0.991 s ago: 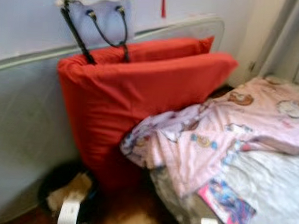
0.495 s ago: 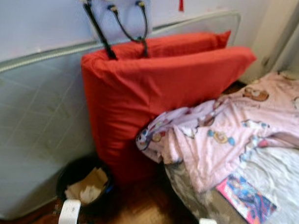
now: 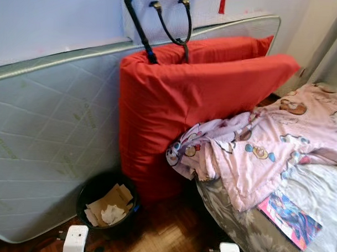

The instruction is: Clean up the room

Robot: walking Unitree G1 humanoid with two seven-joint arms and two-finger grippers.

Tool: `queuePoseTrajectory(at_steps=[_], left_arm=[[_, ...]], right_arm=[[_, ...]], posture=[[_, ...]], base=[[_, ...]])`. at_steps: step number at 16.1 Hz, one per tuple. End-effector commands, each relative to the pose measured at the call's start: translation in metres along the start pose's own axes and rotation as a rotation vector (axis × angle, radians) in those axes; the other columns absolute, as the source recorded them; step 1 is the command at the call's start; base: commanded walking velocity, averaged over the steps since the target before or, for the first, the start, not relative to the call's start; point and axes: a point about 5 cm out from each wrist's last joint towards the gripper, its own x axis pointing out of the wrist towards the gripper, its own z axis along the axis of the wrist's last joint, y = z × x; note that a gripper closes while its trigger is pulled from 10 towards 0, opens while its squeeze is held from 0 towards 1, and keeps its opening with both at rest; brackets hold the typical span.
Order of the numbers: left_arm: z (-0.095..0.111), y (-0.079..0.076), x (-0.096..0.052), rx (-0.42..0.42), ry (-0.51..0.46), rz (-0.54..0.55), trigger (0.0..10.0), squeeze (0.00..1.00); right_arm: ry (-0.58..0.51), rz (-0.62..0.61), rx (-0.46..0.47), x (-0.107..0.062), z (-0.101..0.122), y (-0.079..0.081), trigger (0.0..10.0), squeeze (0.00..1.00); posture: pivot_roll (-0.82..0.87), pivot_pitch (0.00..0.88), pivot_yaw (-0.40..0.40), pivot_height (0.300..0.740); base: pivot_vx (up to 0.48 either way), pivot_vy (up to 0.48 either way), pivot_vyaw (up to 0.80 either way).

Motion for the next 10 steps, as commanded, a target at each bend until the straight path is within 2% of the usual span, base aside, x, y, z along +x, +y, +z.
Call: queuePoseTrajectory(at_steps=[1, 10], left_arm=[[-0.0001, -0.0007, 0.0001, 0.004, 0.002, -0.001, 10.0, 0.0], [-0.0008, -0.0023, -0.0001, -0.002, 0.001, -0.001, 10.0, 0.0]], right_arm=[[0.013, -0.006, 0.001, -0.0009, -0.0034, -0.0022, 10.0, 0.0], [0.013, -0.006, -0.008, -0.0008, -0.0027, -0.0031, 10.0, 0.0]], posture=[[0.0, 0.0, -0.001, 0.74], [0.0, 0.0, -0.006, 0.74]], base=[[0.0, 0.322, 0.0], [0.0, 0.322, 0.0]])
